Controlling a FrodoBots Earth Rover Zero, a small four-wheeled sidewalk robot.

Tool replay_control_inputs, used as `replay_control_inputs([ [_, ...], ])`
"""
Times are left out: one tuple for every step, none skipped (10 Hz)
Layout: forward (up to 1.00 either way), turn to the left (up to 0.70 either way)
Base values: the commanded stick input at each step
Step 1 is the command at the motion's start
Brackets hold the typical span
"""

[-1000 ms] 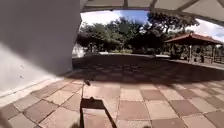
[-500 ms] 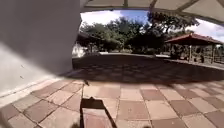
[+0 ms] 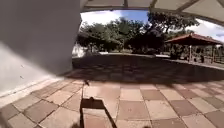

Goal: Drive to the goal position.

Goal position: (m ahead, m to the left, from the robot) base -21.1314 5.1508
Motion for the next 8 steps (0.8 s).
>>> replay_control_inputs([
  [0.70,-0.14],
  [0.70,-0.33],
  [0.70,-0.35],
  [0.70,-0.35],
  [0.70,-0.35],
  [0.70,-0.35],
  [0.70,-0.35],
  [0.70,-0.35],
])
